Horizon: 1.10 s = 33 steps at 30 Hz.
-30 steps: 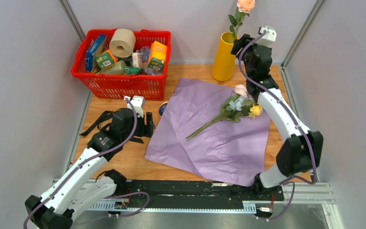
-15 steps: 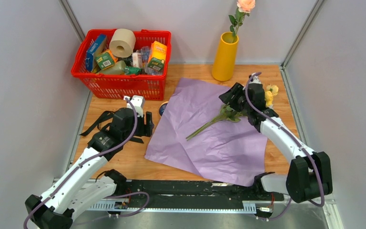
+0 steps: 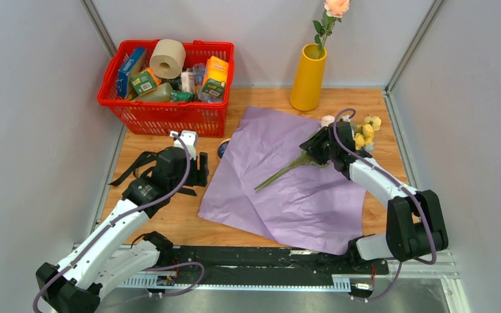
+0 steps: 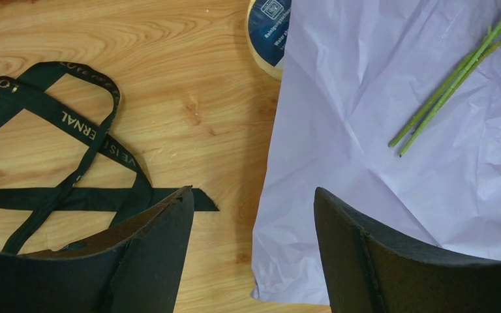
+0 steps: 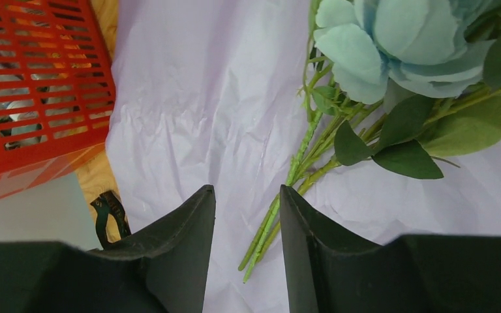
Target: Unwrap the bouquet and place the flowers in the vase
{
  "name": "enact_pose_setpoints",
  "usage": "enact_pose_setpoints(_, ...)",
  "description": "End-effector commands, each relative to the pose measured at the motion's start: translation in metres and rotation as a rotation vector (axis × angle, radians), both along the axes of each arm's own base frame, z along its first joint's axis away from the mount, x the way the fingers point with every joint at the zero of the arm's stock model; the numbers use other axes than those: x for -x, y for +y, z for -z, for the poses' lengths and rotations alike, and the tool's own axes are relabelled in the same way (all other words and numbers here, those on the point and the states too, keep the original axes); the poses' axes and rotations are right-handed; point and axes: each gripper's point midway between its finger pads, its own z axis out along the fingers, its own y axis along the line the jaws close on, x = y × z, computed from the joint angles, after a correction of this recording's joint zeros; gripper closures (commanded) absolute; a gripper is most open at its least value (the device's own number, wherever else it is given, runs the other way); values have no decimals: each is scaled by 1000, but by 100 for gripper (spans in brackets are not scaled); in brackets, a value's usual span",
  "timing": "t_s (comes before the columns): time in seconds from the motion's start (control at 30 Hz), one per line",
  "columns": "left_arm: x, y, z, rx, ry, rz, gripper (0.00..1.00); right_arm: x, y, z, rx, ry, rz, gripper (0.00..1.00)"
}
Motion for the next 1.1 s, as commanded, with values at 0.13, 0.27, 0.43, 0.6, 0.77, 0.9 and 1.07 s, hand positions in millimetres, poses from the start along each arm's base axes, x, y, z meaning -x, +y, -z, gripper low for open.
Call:
enact_pose_setpoints(0.13, -1, -11, -21, 40, -42, 51, 24, -9, -7, 8, -41, 68, 155, 57)
enact_pose_setpoints(0.27, 1, -13, -22, 50, -38, 64, 25, -17, -17, 12, 9, 77, 226, 56)
enact_pose_setpoints(0.43, 4, -12, -26, 63, -52, 63, 24, -21, -15, 28, 30, 125, 258, 60)
enact_pose_setpoints(0.6, 3, -10, -29, 63, -65, 57, 24, -31, -9, 43, 34, 164, 290, 62)
enact_pose_setpoints(0.77, 4, -13, -28, 68, -58, 68, 24, -42, -2, 63, 53, 209, 292, 61)
enact_pose_setpoints(0.9, 4, -14, -28, 69, -61, 71, 25, -47, -2, 78, 93, 247, 296, 63)
enact_pose_setpoints(1.07, 4, -12, -29, 65, -65, 62, 24, -46, -10, 84, 129, 257, 333, 70)
